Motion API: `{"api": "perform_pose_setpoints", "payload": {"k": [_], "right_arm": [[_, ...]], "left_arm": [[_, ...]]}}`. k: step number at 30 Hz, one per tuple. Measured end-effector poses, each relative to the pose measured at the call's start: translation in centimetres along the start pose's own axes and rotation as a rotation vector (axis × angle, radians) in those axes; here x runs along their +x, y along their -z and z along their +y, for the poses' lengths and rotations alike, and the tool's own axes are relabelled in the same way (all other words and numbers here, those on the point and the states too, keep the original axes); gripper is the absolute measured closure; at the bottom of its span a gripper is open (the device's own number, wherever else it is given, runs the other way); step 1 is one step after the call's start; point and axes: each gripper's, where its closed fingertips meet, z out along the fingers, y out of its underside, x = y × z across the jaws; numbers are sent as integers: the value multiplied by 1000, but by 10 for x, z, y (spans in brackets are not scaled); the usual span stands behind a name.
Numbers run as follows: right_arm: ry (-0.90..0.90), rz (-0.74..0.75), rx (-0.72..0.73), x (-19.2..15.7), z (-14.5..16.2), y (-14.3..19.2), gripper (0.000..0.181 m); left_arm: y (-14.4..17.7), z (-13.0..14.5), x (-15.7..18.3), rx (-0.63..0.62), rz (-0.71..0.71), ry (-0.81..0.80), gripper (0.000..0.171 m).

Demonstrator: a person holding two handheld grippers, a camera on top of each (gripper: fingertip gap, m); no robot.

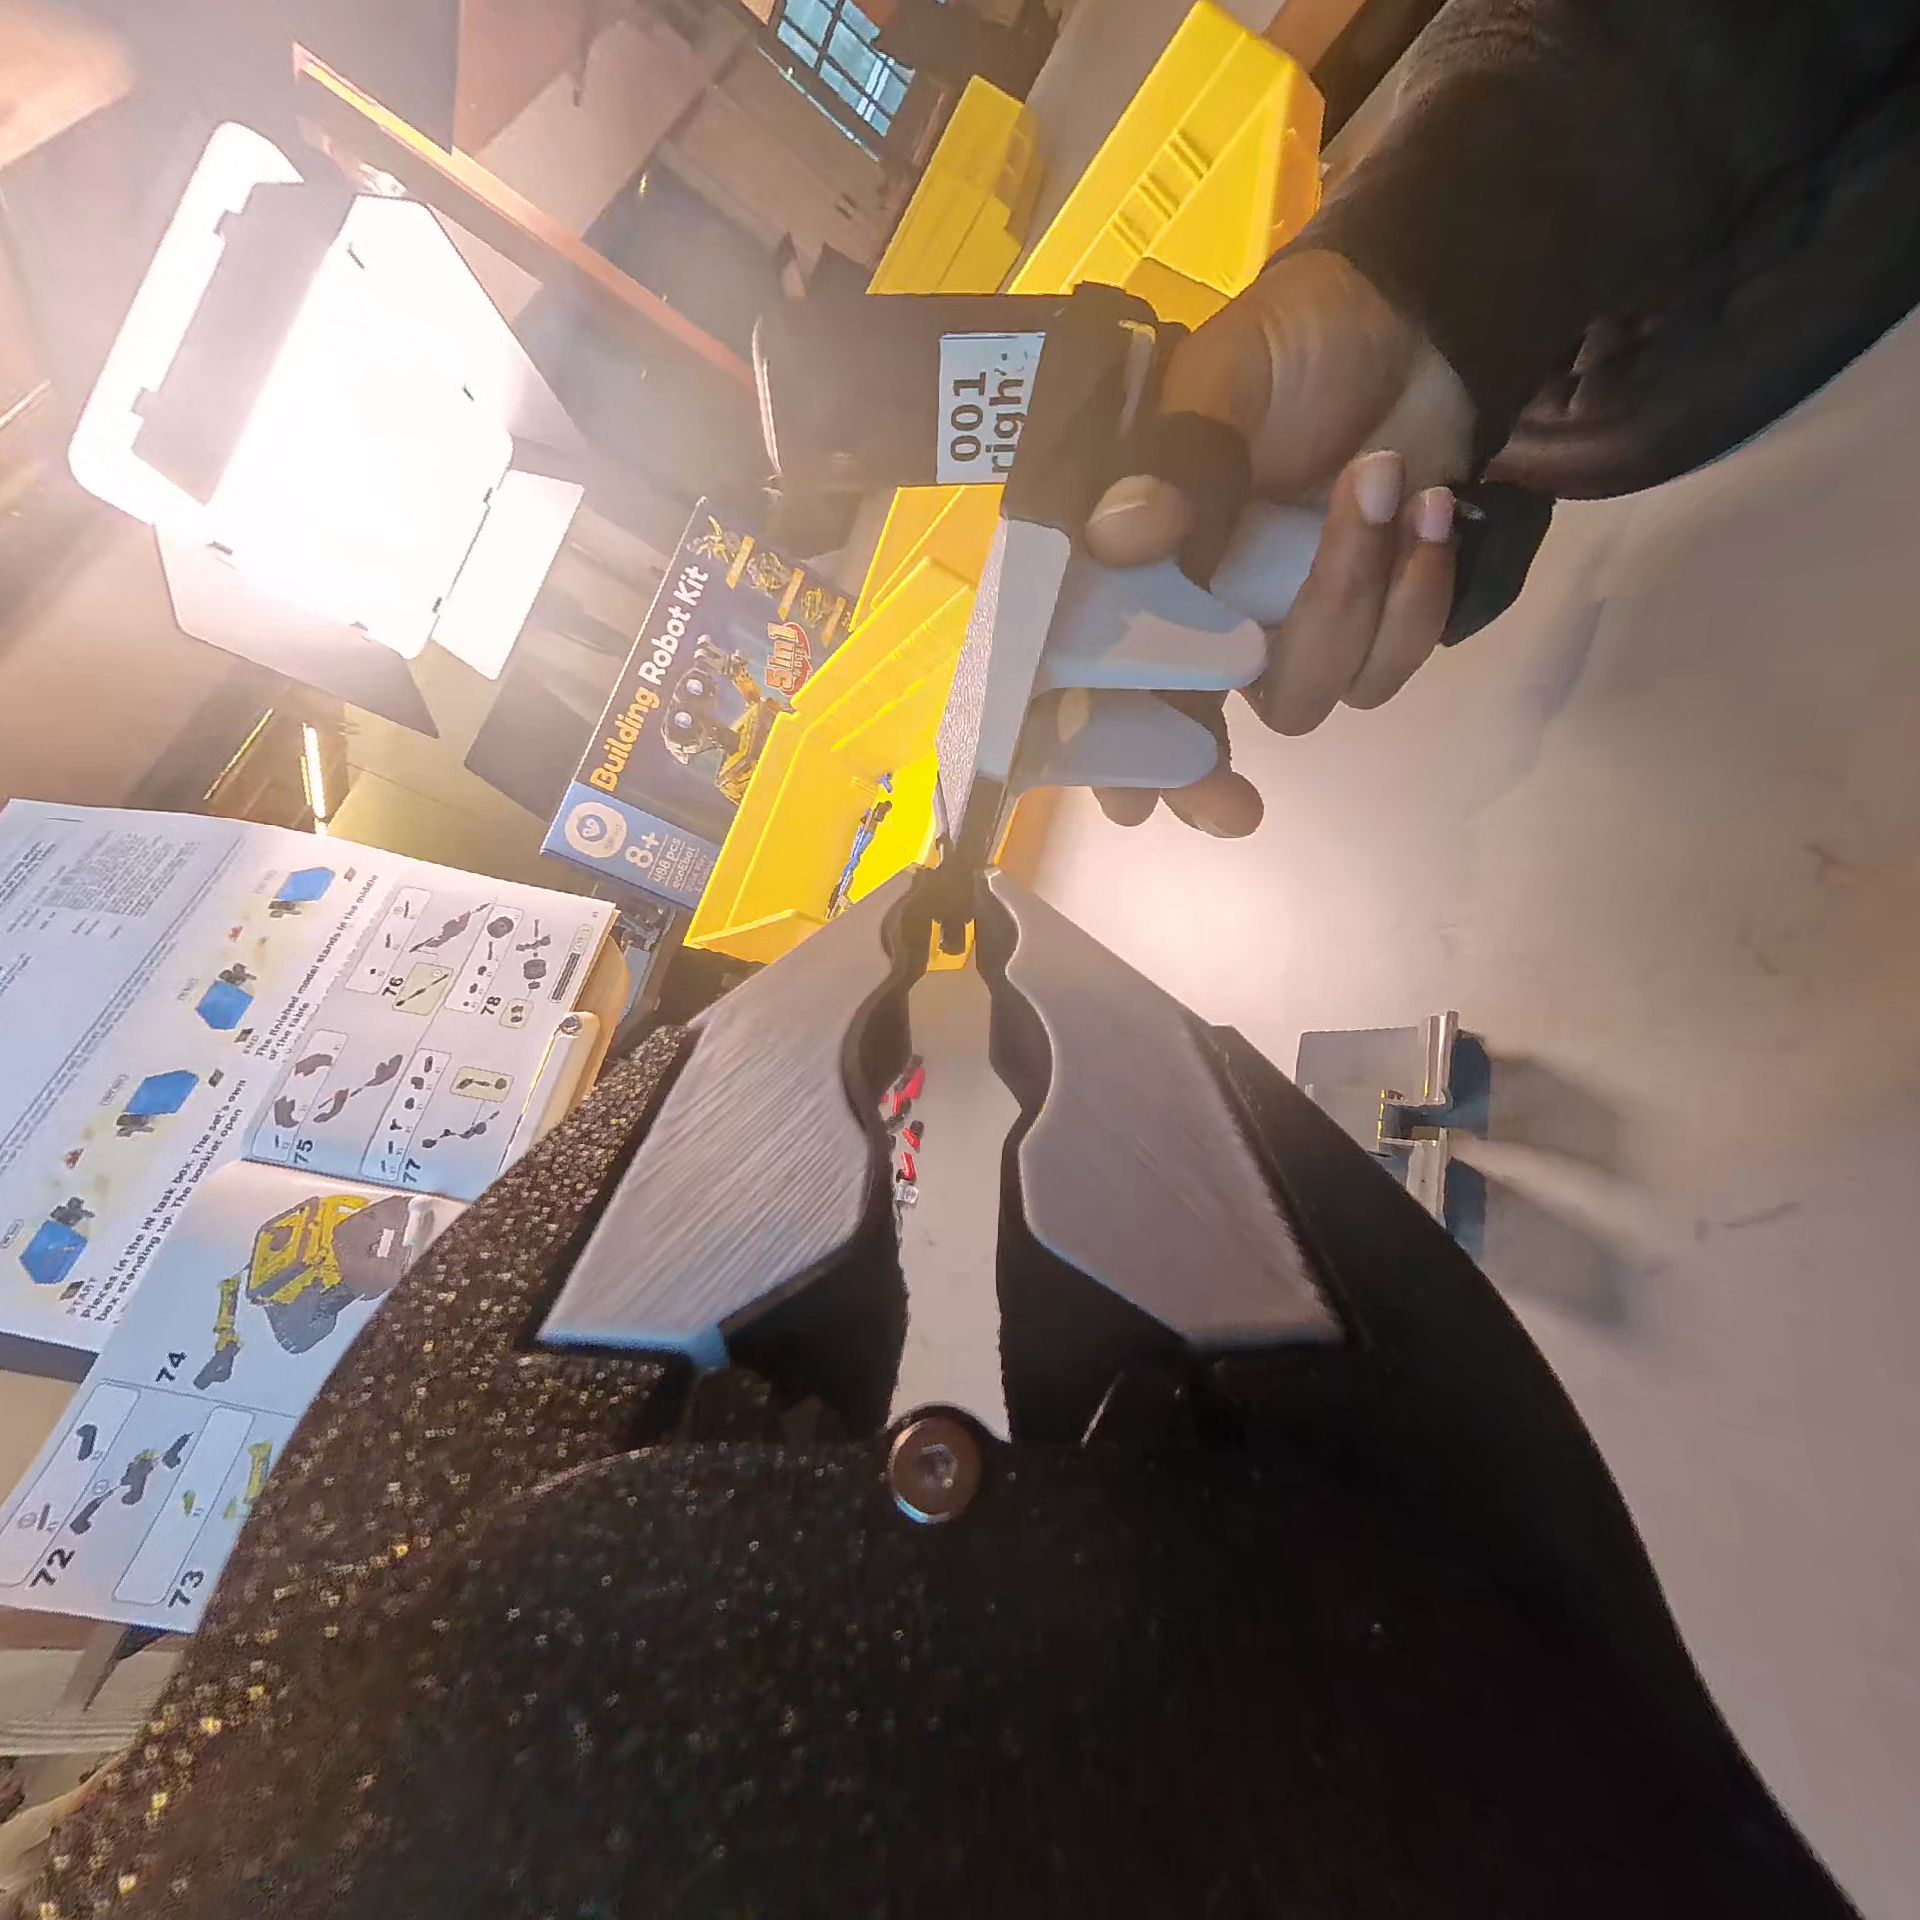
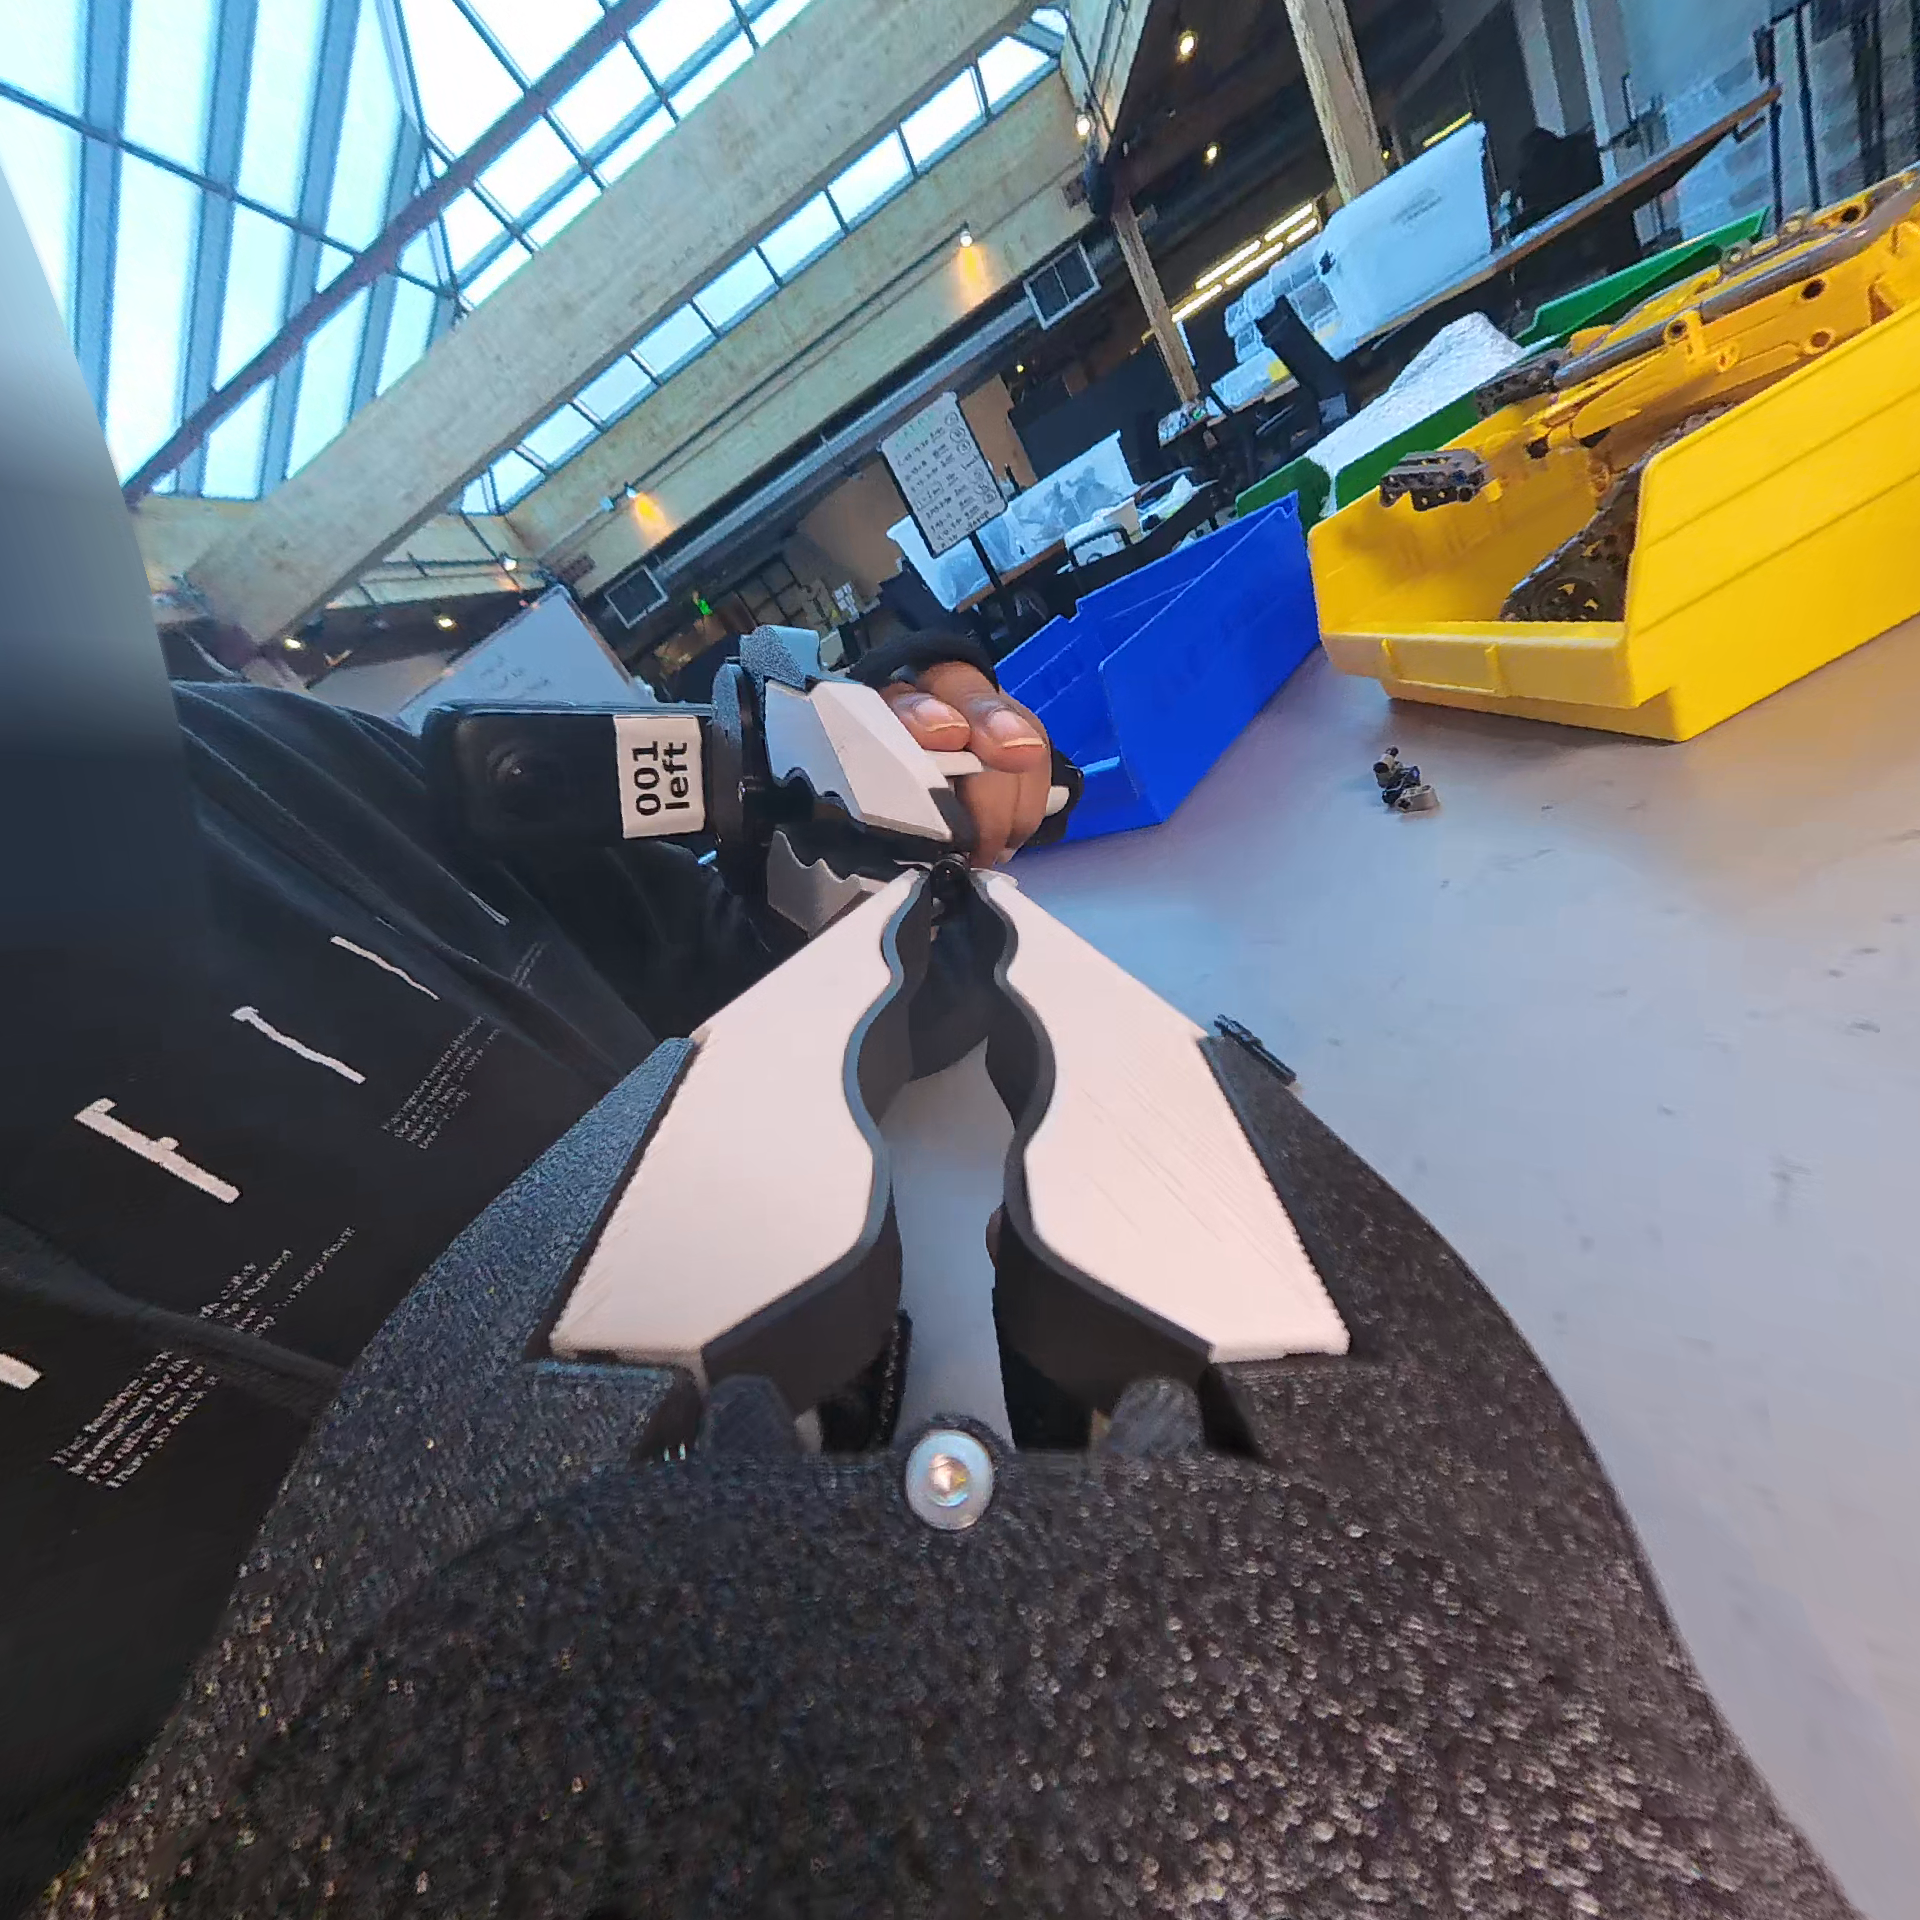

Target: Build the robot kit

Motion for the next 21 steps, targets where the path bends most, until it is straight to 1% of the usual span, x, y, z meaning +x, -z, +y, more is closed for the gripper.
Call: {"api": "perform_pose_setpoints", "payload": {"k": [2,4,5,8,10,15,17,21], "right_arm": [[3,-23,11,-3,-2,1,175],[12,-24,18,-4,-3,2,174],[9,-31,22,-5,-4,2,175],[-12,-48,30,-7,-4,1,175],[-29,-63,27,-9,-3,0,175],[-87,-94,8,-12,1,0,175],[-83,-68,-27,-8,7,0,176],[-86,-58,-65,-6,17,1,176]], "left_arm": [[1,-3,-3,28,-8,46,163],[4,-3,-8,53,-9,125,153],[5,-3,-9,62,-6,143,152],[7,-6,-7,75,13,144,157],[7,-8,-2,72,41,129,165],[9,-10,3,55,98,147,165],[7,-5,8,14,111,98,166],[6,-2,17,-6,152,73,166]]}}
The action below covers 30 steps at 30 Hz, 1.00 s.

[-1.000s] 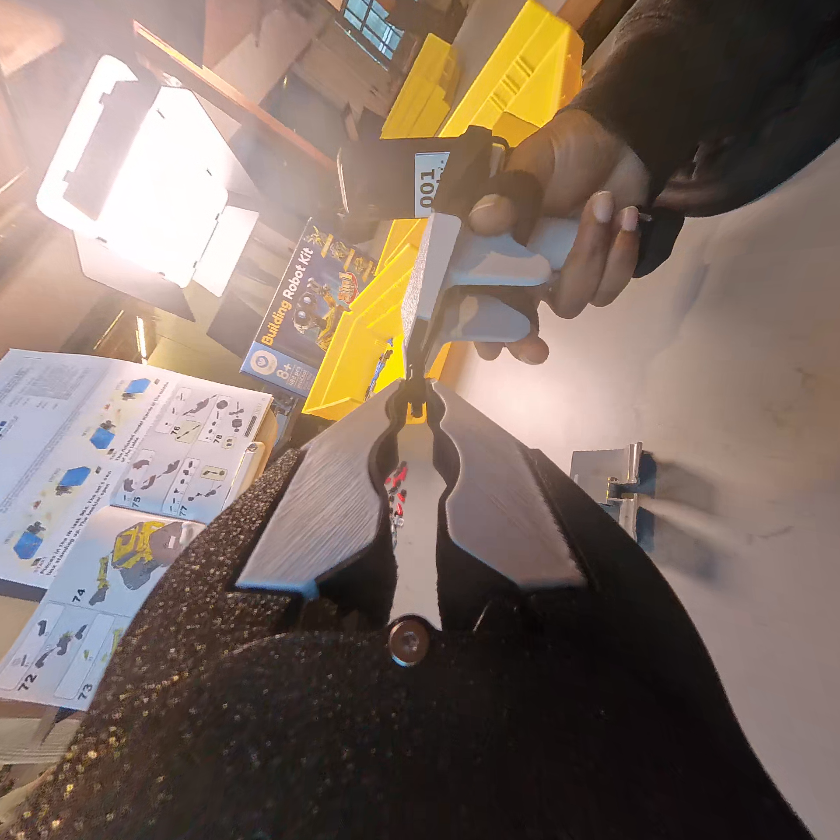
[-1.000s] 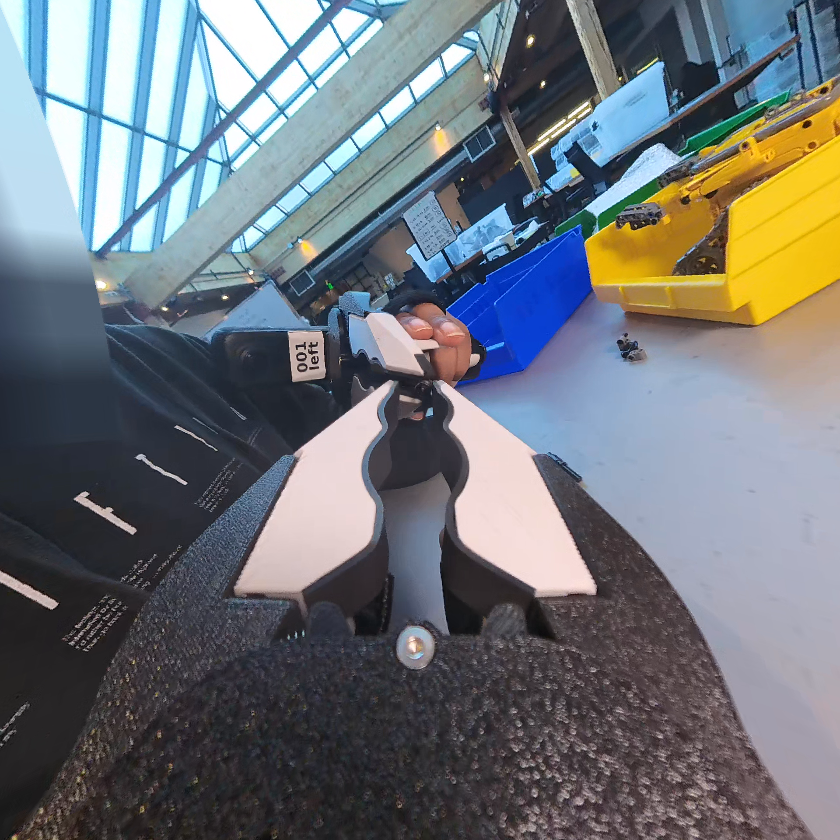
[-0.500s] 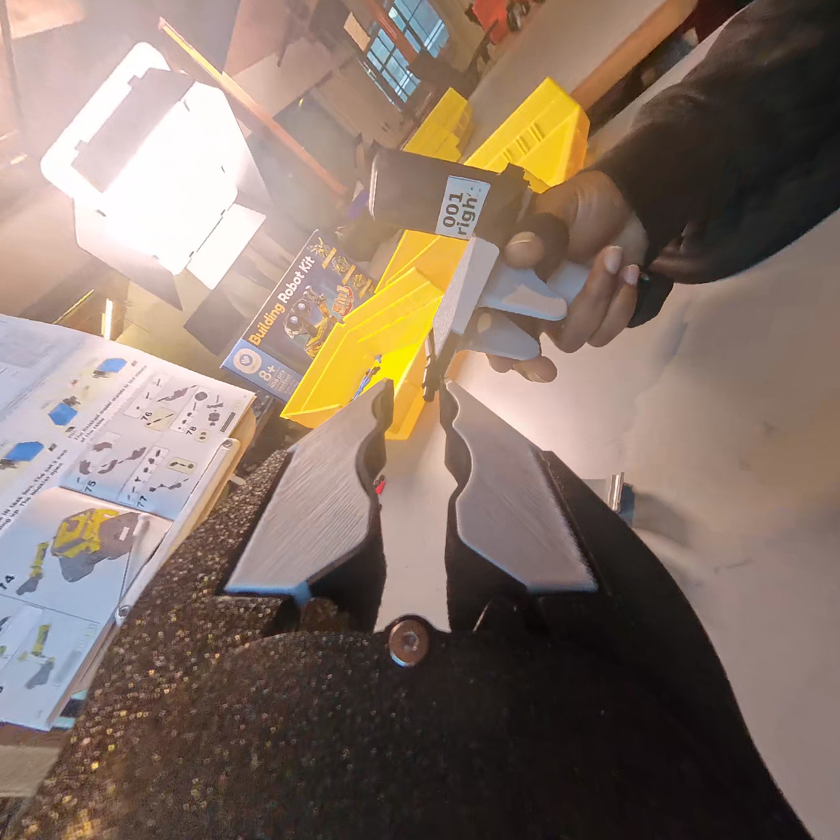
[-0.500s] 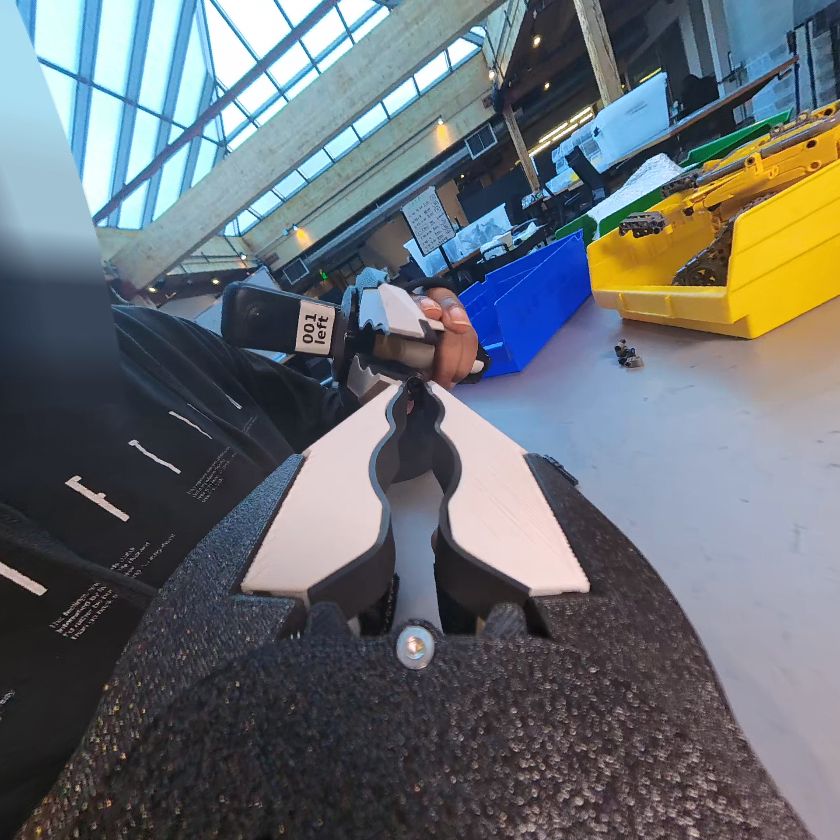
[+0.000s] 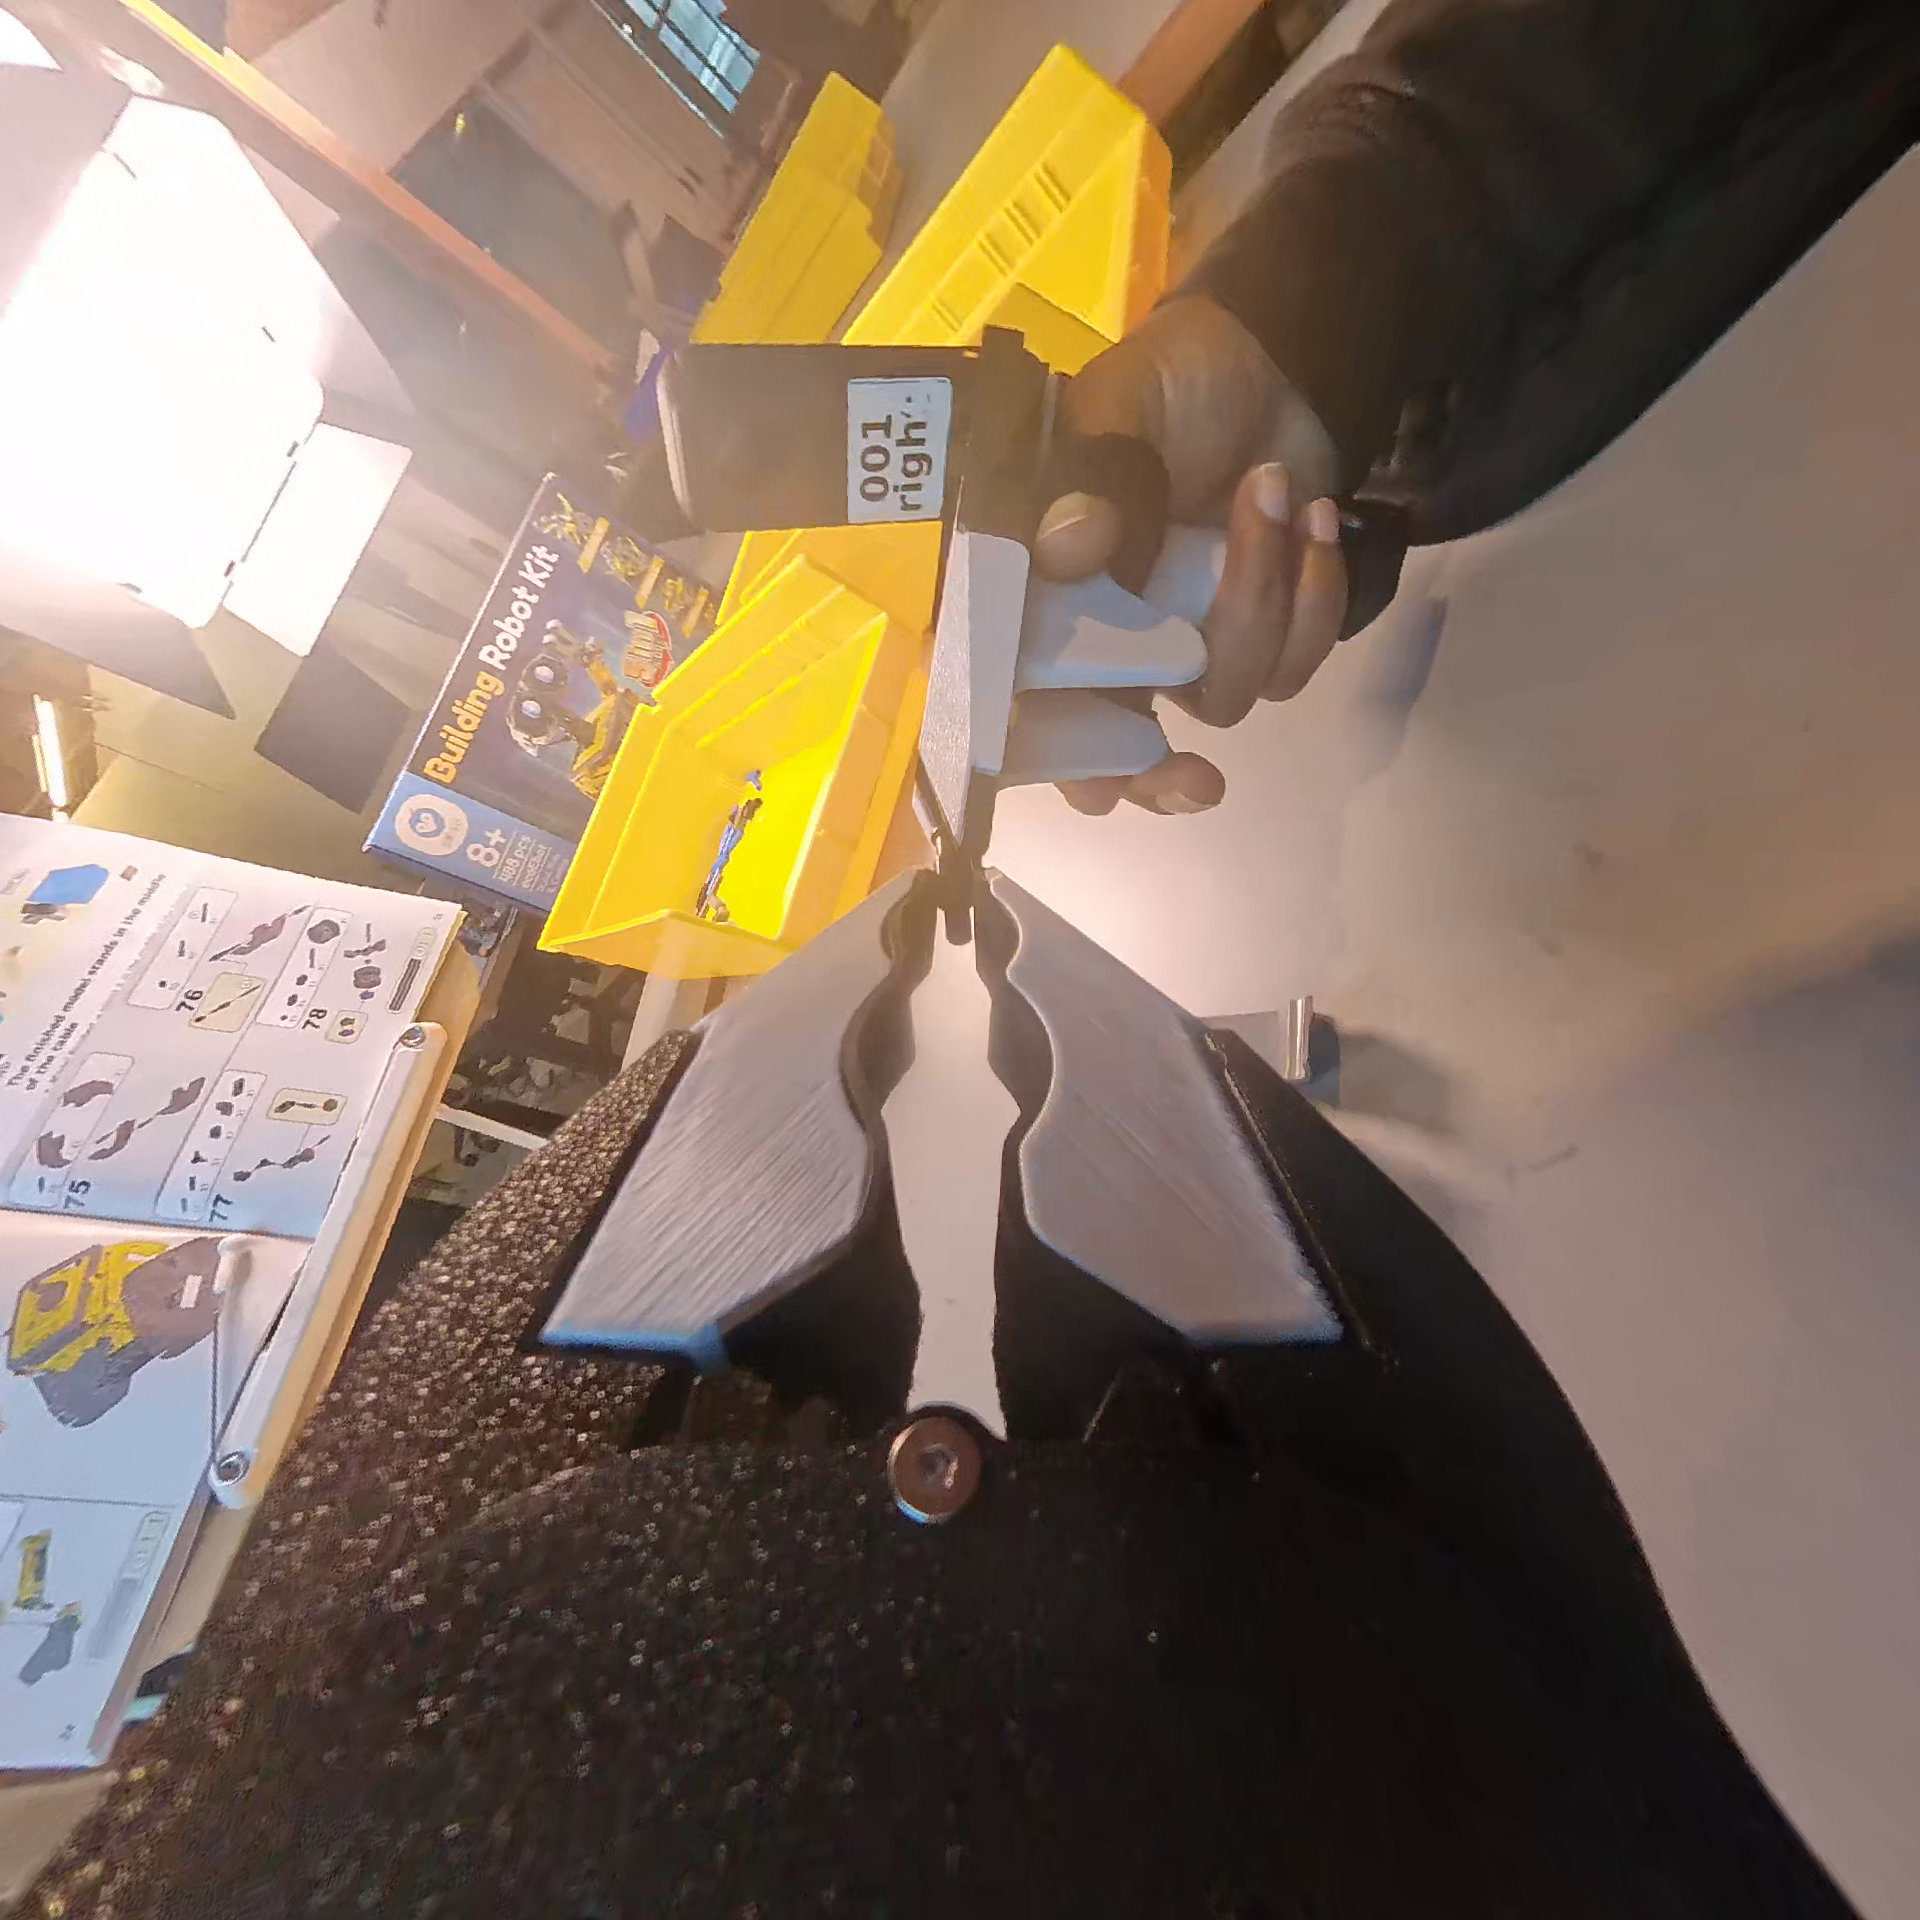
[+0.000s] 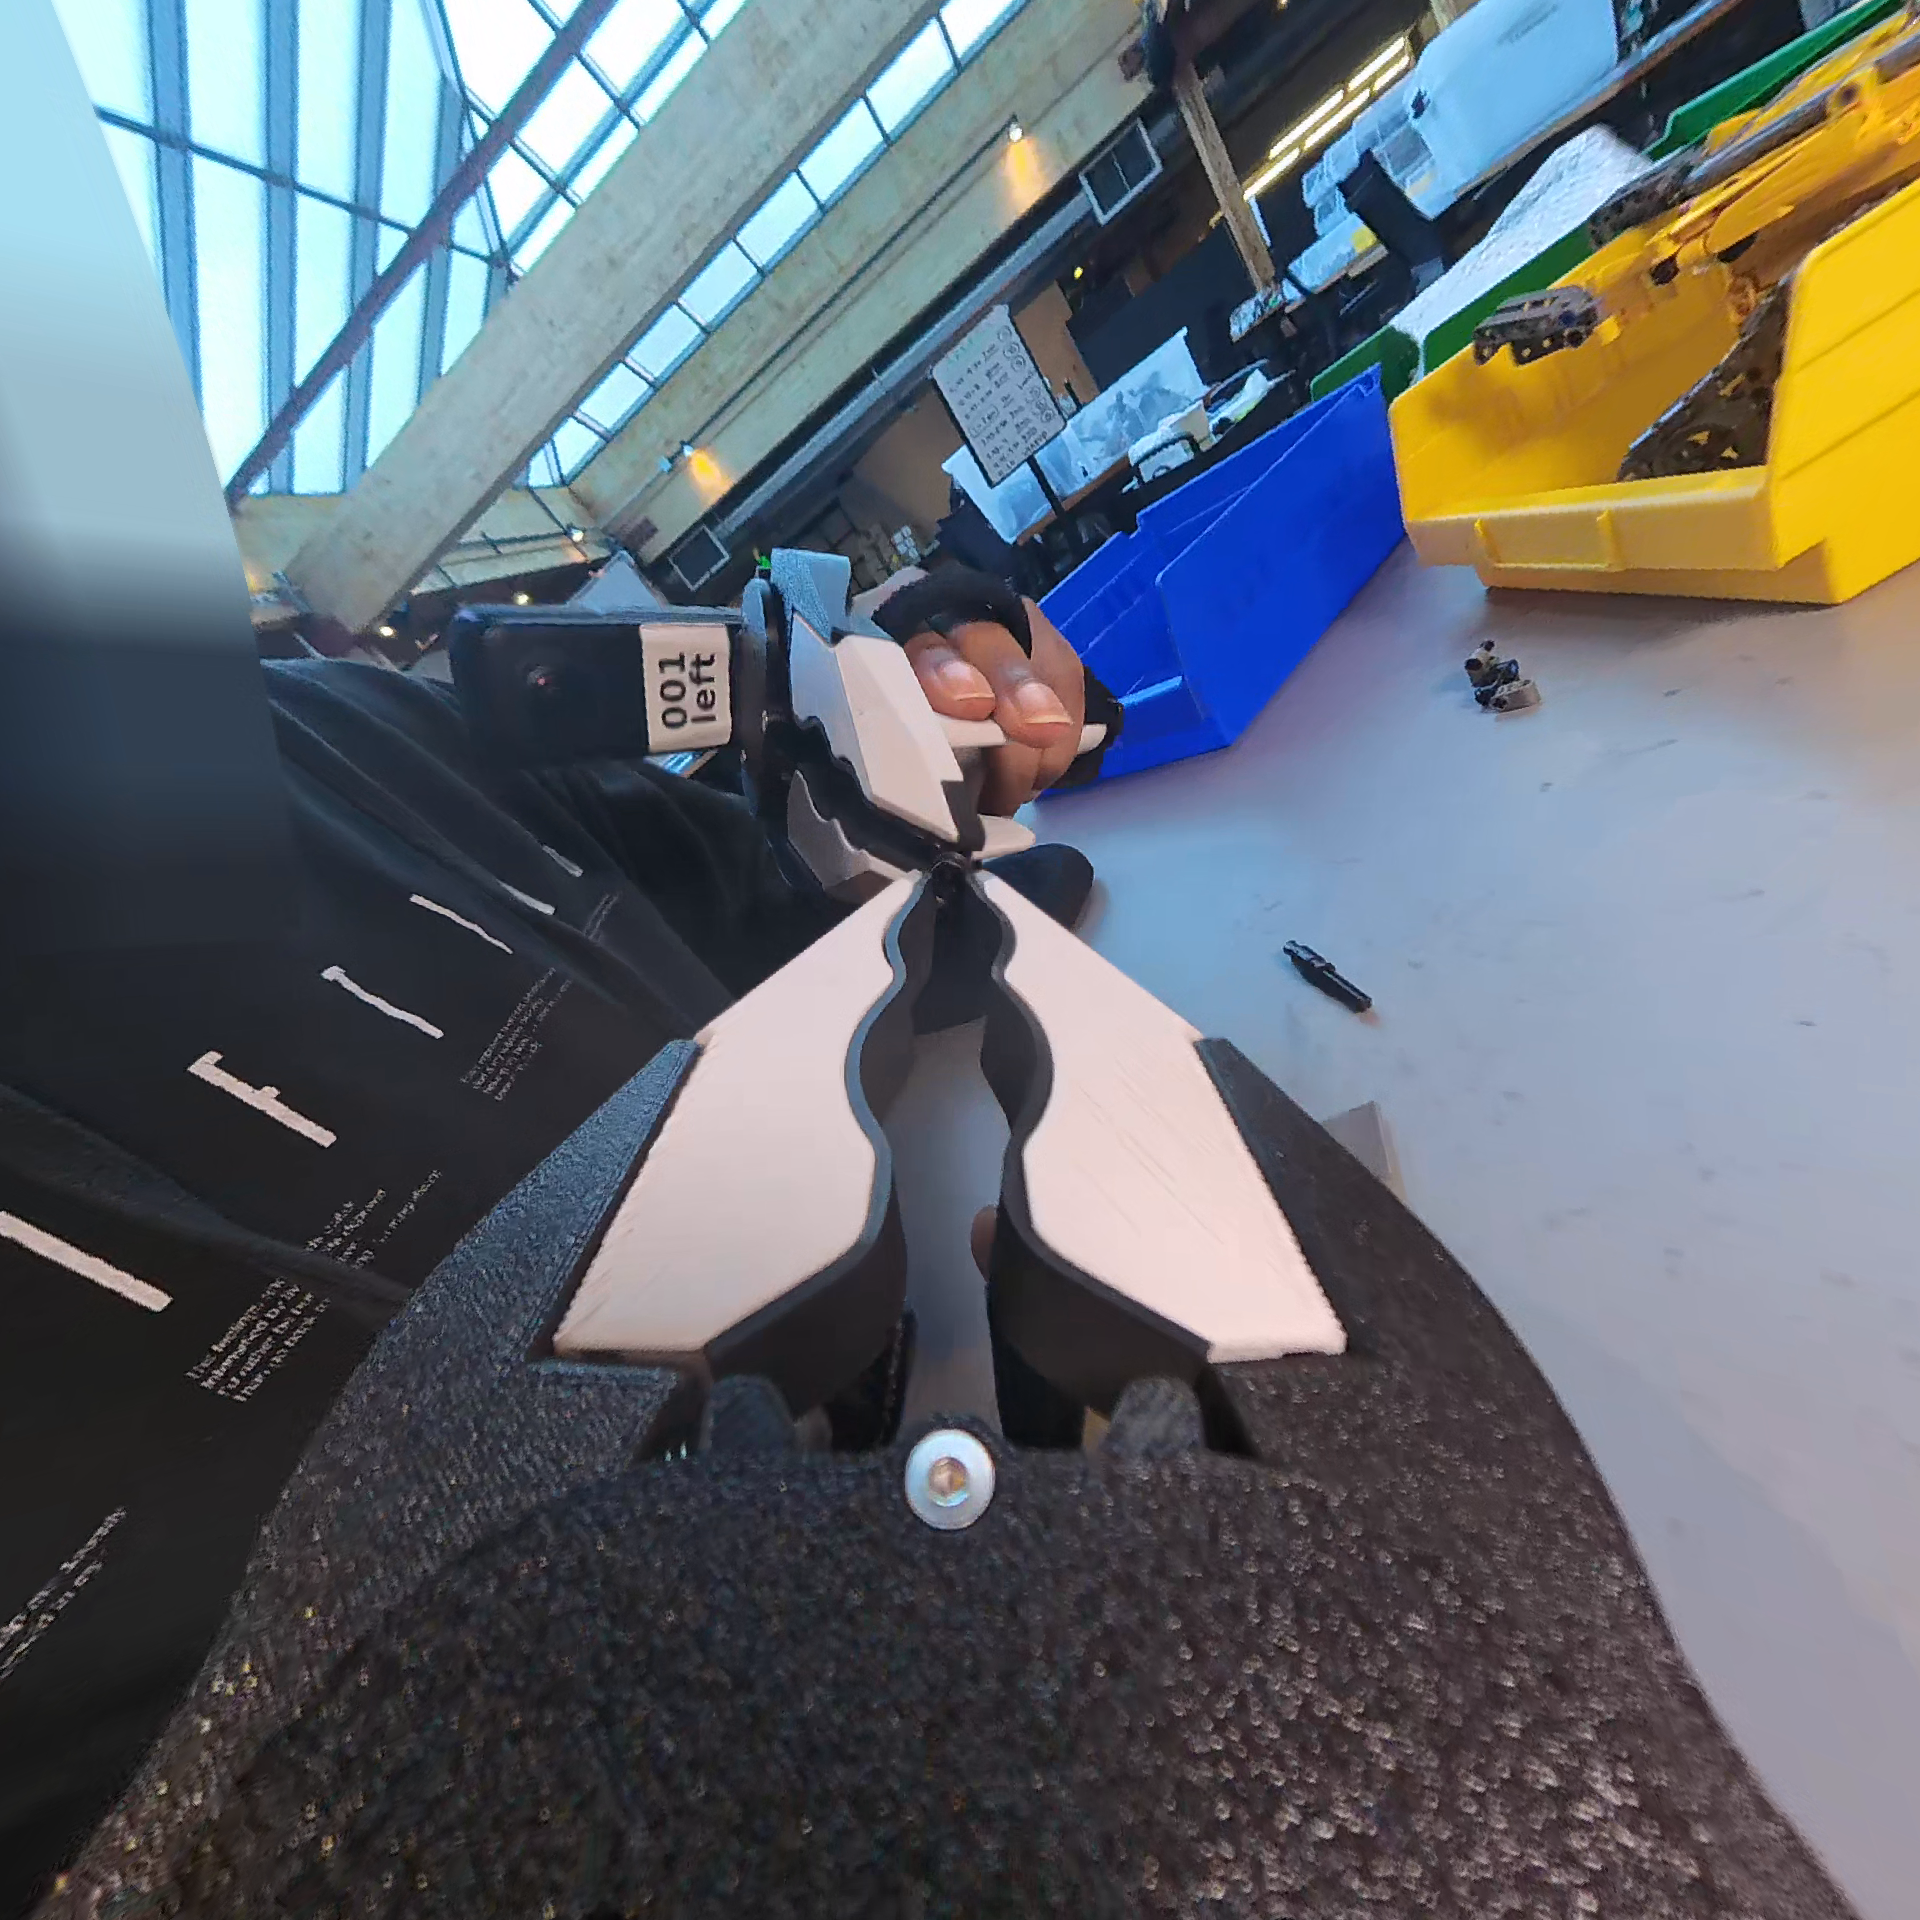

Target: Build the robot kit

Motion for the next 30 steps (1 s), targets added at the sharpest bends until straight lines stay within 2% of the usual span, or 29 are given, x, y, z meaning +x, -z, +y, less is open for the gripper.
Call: {"api": "perform_pose_setpoints", "payload": {"k": [8,10,14,17,25,28,30], "right_arm": [[11,2,10,3,-2,2,176],[87,29,18,5,-8,2,176],[328,127,30,3,-23,9,175],[395,170,39,5,-24,14,175],[439,134,12,-3,-14,5,175],[434,120,10,-5,-12,4,175],[482,162,-57,2,-3,2,175]], "left_arm": [[-2,3,-2,14,-8,45,165],[-3,4,-7,60,2,157,165],[5,11,-20,167,66,503,155],[7,9,-22,220,125,636,157],[5,-3,-11,235,172,606,161],[9,-9,-12,258,193,618,167],[10,-10,-10,261,226,640,168]]}}
